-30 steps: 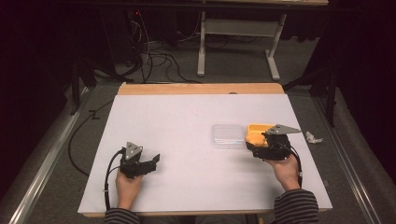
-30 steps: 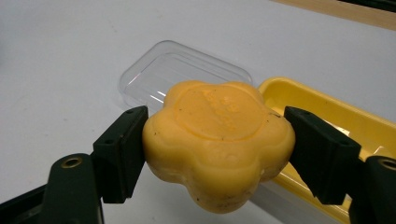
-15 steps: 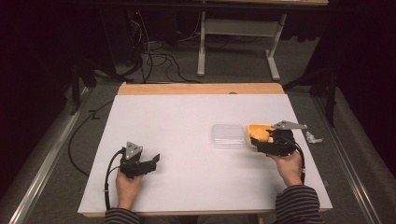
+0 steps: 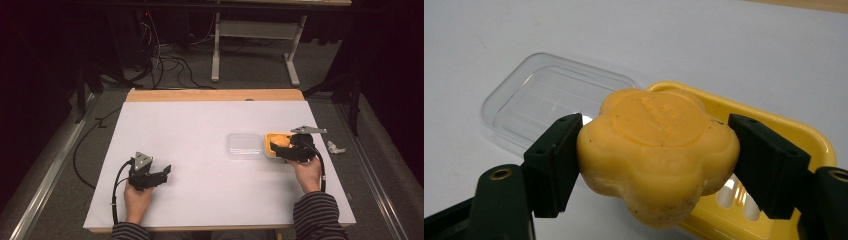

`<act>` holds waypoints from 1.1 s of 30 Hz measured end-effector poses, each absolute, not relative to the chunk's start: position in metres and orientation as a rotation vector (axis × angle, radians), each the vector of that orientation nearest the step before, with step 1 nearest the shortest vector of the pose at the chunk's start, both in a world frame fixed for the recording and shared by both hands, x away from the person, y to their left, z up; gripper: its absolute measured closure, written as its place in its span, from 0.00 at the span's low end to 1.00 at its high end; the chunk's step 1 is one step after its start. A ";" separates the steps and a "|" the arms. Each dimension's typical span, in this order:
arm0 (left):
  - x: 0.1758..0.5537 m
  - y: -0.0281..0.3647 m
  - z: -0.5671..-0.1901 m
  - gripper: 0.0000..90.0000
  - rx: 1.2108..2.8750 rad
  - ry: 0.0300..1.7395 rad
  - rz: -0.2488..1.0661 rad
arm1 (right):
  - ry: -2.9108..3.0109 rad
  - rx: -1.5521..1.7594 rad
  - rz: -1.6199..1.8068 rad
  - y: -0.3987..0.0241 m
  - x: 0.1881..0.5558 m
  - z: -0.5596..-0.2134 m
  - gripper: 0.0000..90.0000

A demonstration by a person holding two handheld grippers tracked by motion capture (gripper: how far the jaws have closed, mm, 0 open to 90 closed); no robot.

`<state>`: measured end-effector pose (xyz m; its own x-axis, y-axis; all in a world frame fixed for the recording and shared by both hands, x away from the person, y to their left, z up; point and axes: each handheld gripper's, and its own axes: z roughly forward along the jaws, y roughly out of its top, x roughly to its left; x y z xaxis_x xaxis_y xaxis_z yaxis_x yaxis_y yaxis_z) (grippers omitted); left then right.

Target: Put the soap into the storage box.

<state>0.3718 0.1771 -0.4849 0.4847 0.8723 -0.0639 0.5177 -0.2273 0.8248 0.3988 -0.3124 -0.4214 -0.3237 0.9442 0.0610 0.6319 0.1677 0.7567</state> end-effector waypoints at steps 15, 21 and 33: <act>0.372 0.177 -0.485 0.25 1.892 1.154 0.536 | 1.953 1.572 0.906 -0.318 0.418 -0.436 0.29; 0.372 0.177 -0.485 0.25 1.890 1.155 0.534 | 1.952 1.585 0.887 -0.317 0.422 -0.441 0.29; 0.372 0.177 -0.485 0.25 1.890 1.154 0.534 | 1.945 1.635 0.855 -0.320 0.427 -0.449 0.28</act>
